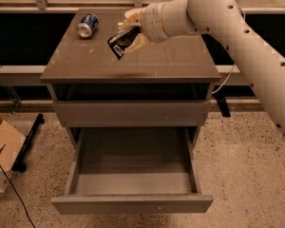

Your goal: Pick rxbar chocolate from middle drawer and place on counter

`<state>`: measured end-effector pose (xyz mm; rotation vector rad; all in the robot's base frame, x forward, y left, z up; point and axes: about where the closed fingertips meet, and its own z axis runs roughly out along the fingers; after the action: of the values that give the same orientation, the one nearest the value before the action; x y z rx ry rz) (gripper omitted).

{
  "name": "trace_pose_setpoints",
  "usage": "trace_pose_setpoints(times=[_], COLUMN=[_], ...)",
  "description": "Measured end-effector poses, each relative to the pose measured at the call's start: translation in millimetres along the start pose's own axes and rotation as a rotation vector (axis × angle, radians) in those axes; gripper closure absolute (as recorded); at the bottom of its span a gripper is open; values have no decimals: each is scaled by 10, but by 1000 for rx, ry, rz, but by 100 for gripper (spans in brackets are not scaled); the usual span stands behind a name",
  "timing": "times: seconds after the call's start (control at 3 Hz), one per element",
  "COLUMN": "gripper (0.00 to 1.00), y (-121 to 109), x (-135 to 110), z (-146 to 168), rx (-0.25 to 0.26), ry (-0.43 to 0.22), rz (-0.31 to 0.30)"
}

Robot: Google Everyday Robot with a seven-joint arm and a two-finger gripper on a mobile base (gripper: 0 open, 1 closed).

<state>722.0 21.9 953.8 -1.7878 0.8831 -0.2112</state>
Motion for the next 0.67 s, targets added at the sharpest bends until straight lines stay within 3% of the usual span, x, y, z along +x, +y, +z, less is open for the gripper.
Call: trace_pose_setpoints(times=[0.33,0.67], gripper=[100,82], y=[58,166], x=[480,893], z=[324,771], rx=[13,10], ry=[40,60], rz=[70,121])
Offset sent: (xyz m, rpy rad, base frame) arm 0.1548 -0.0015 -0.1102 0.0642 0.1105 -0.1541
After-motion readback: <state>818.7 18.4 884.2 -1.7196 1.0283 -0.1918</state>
